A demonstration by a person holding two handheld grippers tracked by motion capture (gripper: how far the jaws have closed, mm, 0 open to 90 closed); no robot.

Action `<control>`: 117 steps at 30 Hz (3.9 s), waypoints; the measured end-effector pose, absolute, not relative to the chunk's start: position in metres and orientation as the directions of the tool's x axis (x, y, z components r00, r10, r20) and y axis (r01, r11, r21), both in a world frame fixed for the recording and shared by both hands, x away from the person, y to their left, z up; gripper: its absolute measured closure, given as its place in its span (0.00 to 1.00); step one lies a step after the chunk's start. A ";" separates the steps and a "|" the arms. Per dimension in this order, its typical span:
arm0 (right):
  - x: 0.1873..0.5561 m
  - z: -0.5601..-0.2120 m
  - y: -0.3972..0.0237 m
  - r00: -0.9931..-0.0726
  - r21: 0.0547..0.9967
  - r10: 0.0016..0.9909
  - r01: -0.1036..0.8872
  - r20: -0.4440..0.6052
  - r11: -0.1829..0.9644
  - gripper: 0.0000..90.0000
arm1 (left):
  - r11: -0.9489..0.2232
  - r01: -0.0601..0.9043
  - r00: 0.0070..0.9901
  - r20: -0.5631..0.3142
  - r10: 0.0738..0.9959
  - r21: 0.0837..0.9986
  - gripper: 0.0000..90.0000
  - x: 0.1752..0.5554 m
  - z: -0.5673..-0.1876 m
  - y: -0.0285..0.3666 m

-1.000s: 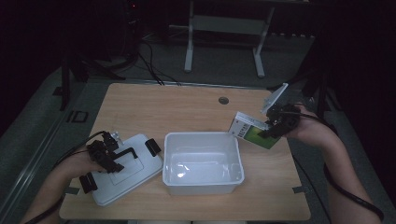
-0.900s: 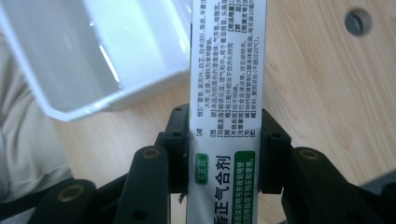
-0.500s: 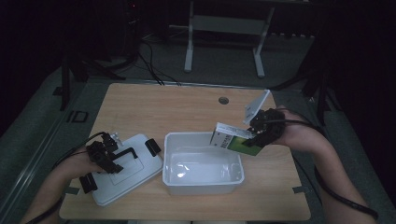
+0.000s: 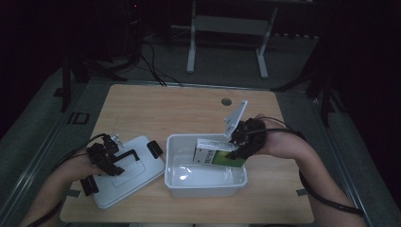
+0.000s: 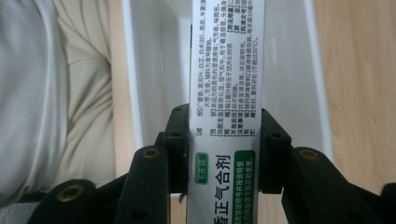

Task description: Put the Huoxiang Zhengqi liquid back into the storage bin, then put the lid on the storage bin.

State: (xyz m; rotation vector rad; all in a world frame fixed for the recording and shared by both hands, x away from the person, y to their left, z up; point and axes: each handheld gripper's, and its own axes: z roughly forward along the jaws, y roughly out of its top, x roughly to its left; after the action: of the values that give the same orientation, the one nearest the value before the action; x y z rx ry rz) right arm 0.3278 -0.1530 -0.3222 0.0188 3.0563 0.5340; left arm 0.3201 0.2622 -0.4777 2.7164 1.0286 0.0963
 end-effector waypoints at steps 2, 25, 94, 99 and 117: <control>0.326 -0.326 -0.147 -0.999 0.336 0.006 -0.007 -0.036 0.942 0.71 | -0.728 0.643 0.752 -0.019 0.659 0.240 0.37 0.320 -0.478 0.262; 0.330 -0.392 -0.126 -0.998 0.273 -0.057 -0.047 0.030 0.961 0.71 | -0.728 0.647 0.751 -0.019 0.660 0.227 0.37 0.319 -0.483 0.265; 0.362 -0.373 -0.228 -0.957 0.540 0.286 0.219 -0.042 0.813 0.17 | -0.751 0.615 0.780 -0.047 0.624 0.241 0.64 0.327 -0.482 0.251; 0.368 -0.379 -0.257 -0.928 0.561 0.366 0.266 -0.070 0.784 0.17 | -0.756 0.609 0.785 -0.047 0.618 0.241 0.69 0.328 -0.483 0.249; 0.381 -0.457 -0.301 -0.875 0.486 0.483 0.411 -0.028 0.772 0.17 | -0.751 0.615 0.783 -0.075 0.617 0.242 0.87 0.331 -0.485 0.249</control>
State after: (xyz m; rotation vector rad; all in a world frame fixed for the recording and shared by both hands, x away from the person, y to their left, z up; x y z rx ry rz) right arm 0.3811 -0.3010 -0.4572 0.7145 2.8134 0.7187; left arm 0.3306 0.2492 -0.4855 2.7221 0.9579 0.0141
